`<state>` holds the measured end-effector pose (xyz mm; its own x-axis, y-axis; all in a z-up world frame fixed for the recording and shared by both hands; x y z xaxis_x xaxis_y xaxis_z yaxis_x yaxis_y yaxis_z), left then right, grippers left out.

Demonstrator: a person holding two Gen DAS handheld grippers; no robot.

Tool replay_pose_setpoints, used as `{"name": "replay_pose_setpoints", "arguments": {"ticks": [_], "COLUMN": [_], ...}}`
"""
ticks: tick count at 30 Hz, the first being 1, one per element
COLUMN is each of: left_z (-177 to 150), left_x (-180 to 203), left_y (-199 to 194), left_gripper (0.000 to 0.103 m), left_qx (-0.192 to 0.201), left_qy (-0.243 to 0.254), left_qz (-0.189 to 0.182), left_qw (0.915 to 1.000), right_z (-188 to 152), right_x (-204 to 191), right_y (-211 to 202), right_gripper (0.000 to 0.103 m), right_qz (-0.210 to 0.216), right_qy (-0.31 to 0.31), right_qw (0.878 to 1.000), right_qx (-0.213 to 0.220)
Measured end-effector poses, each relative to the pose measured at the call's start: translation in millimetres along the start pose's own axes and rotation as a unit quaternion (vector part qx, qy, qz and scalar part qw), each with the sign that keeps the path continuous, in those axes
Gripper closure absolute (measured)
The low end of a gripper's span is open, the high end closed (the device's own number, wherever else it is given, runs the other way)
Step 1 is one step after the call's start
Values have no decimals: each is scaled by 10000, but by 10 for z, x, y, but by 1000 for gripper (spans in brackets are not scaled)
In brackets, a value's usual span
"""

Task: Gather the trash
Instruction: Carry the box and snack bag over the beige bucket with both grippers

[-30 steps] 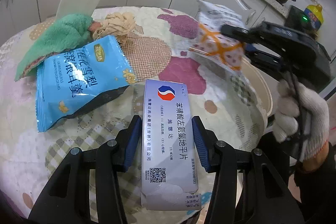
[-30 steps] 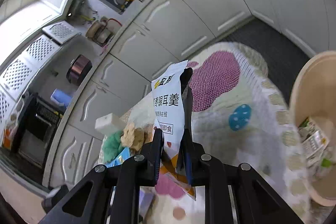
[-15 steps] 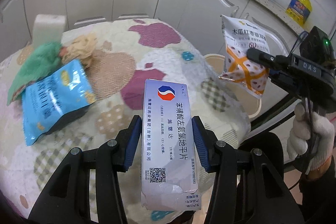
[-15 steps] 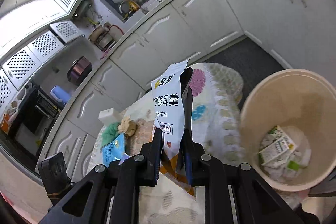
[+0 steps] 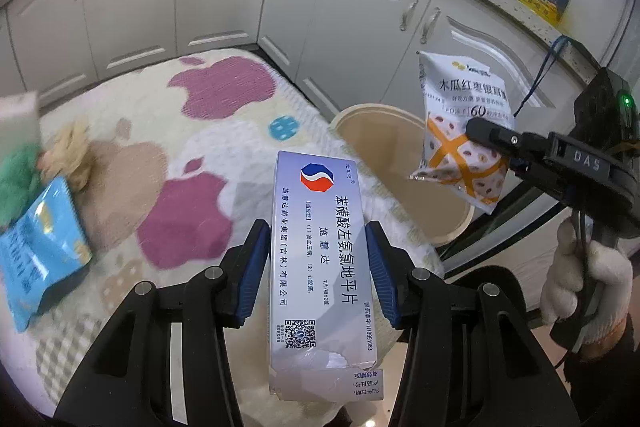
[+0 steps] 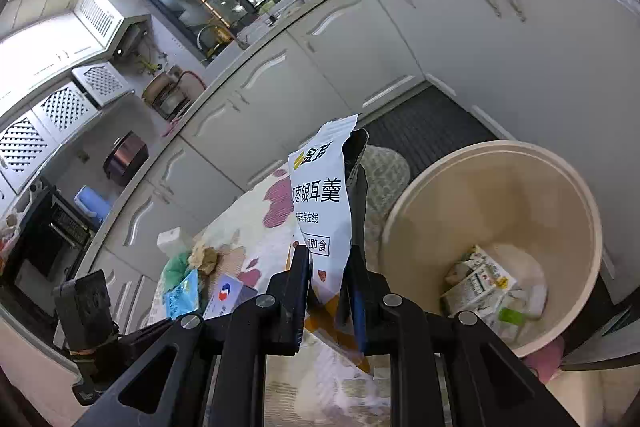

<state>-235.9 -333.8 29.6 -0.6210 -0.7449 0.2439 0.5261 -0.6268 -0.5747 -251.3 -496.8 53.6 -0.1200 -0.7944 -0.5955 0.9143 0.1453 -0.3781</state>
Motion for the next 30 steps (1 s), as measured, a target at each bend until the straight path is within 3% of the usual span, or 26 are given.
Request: {"name": "replay_pose_setpoints", "arguments": {"ticks": [8, 18, 30], "left_z": [148, 276, 318], "left_x": [196, 517, 766], "left_y": [261, 723, 1188], "left_gripper": [56, 56, 56], "left_qx": [-60, -275, -446], "left_qy": [48, -265, -190], "left_qz": [-126, -490, -505], "left_qw": [9999, 9981, 9975], "right_z": [28, 37, -30], "right_x": [227, 639, 997], "right_y": [-52, -35, 36], "right_gripper": [85, 85, 85], "right_qz": [-244, -677, -983], "right_qy": [14, 212, 345], "right_qw": [9997, 9975, 9945], "right_qx": [60, 69, -67]}}
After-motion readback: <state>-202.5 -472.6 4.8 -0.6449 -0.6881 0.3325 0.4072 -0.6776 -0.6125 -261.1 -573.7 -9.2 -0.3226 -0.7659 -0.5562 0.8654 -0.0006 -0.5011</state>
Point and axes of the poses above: each gripper's, at about its wrist camera, not at the fingertips, and y roughly the way its jaws point, x to its right, z to its top, the point moved 6 cm from there along y, roughly the way its jaws point, and after that the axes turned 14 degrees about x, right-handed, at the moved point
